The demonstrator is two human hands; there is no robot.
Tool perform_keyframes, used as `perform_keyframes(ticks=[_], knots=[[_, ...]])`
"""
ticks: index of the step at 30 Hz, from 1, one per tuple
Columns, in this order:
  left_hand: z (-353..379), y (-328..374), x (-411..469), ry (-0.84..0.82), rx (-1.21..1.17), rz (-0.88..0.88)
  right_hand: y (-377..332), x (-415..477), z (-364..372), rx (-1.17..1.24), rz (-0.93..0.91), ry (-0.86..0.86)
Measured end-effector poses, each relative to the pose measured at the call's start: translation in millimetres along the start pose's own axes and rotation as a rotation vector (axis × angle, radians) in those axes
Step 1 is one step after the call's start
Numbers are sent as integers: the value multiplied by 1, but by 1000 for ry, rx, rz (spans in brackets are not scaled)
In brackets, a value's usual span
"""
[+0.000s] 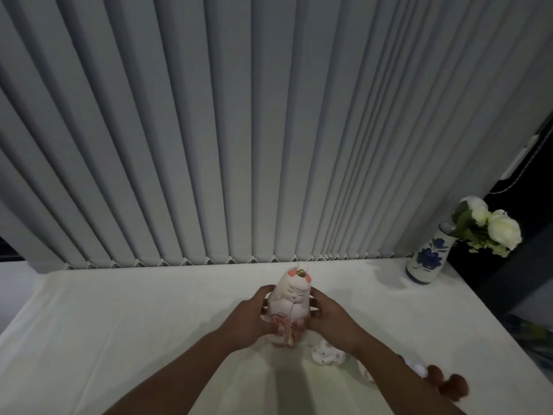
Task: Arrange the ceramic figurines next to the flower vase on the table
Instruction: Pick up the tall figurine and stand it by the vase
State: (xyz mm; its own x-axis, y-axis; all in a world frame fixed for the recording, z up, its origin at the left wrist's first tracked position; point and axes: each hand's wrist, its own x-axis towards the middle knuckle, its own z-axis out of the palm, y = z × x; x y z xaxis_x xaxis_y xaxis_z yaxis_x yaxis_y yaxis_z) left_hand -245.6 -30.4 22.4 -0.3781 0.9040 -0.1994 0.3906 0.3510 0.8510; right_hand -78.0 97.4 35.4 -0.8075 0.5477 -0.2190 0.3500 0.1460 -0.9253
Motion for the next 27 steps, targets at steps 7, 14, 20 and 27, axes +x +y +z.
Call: perform_keyframes(ticks=[7,14,20,27], knots=[[23,47,26,70,-11,52,-10,-8,-50,-3,-92,60],[82,105,57,117,-13,68,5,-17,-128,-9,-109,75],[133,141,95,159,-32,80,22,-19,-187,30,-127,103],[171,165,140,141,-24,74,48,-4,-237,35,-107,136]])
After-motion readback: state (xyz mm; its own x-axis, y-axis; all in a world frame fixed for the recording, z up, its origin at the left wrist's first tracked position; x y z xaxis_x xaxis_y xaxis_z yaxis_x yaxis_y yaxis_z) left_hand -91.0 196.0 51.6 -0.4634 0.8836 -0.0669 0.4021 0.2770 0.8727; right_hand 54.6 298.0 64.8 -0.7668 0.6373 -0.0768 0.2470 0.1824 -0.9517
